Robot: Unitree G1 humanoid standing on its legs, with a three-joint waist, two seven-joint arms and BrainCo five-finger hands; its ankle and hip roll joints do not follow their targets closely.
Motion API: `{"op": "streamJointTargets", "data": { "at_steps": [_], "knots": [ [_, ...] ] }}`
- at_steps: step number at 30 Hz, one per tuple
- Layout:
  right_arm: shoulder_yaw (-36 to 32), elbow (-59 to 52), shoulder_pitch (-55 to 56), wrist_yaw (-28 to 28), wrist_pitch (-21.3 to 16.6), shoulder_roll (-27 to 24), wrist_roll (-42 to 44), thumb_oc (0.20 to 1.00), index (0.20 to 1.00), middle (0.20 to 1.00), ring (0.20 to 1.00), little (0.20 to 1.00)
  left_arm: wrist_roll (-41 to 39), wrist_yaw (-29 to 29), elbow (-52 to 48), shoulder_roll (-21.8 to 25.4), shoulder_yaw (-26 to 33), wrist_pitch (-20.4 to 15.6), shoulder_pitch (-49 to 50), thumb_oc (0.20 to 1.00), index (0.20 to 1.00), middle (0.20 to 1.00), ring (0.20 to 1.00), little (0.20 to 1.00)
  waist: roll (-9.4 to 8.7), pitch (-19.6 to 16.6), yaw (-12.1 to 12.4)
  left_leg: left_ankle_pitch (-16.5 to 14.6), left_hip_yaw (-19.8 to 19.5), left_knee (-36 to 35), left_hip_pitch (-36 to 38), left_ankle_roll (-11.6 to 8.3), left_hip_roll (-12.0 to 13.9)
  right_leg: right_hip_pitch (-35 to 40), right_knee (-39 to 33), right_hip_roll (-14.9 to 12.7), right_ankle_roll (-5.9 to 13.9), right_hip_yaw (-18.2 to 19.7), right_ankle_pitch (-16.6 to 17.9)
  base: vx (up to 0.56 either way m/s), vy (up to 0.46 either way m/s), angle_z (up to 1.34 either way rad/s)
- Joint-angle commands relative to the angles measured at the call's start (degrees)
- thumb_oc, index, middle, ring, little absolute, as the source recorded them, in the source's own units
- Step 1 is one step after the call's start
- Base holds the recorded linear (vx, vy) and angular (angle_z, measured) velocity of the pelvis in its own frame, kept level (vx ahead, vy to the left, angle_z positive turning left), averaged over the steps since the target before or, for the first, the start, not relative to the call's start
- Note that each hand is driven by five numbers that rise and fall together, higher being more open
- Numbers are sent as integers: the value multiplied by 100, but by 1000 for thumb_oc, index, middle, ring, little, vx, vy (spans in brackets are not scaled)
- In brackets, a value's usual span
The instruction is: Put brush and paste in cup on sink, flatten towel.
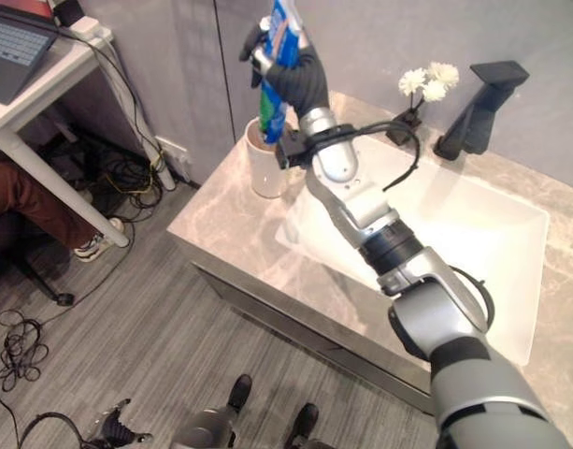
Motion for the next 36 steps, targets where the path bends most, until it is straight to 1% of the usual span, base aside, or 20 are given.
{"op": "streamJointTargets", "data": {
  "at_steps": [1, 2, 3, 8, 16, 25, 36],
  "knots": [
    [59, 64, -384, 40, -358, 118, -215, 200, 200, 200, 200, 200, 124, 345, 218, 200, -91, 15, -144, 1000, 1000, 1000, 1000, 1000, -197, -34, 35, -467, 385, 67, 60, 336, -104, 363, 21, -109, 48, 235, -271, 0, 0, 0],
    [70, 339, -465, -91, -342, 257, -318, 200, 200, 200, 200, 200, 202, 256, 132, 248, -107, -143, -53, 1000, 1000, 1000, 1000, 1000, -196, -29, 51, -471, 381, 67, 53, 342, -102, 356, 21, -106, 44, 242, -270, -8, 6, -13],
    [70, 479, -583, -172, -241, 350, -374, 200, 200, 200, 200, 200, 187, 233, 89, 245, -91, -131, 22, 1000, 1000, 1000, 1000, 1000, -196, -41, 86, -472, 365, 67, 47, 343, -111, 360, 21, -108, 45, 228, -276, -3, 4, -13],
    [186, 228, -513, -99, -154, 198, -514, 200, 200, 200, 200, 200, 163, 225, 127, 211, -42, -104, -27, 1000, 1000, 1000, 1000, 1000, -207, -42, 47, -479, 373, 67, 56, 345, -113, 368, 21, -113, 48, 225, -273, 0, 5, 1],
    [194, 144, -390, -66, -132, 237, -590, 200, 200, 200, 200, 200, 142, 284, 208, 175, -14, -61, -113, 1000, 1000, 1000, 1000, 1000, -238, -60, 21, -496, 430, 67, 84, 342, -98, 365, 21, -108, 44, 258, -280, 0, 0, 0],
    [297, 218, -482, -109, -75, 287, -881, 200, 200, 200, 200, 200, 153, 331, 348, 136, -24, -22, -193, 1000, 1000, 1000, 1000, 1000, -256, -67, -20, -490, 465, 67, 82, 346, -89, 331, 21, -108, 38, 305, -255, 0, 0, 0],
    [390, 262, -529, -93, -26, 335, -974, 200, 200, 200, 200, 200, 111, 381, 385, 130, -35, -7, -292, 1000, 1000, 1000, 1000, 1000, -301, -58, -65, -499, 510, 67, 57, 346, -86, 274, 21, -98, 46, 377, -224, -5, 7, -2]
  ]
}}
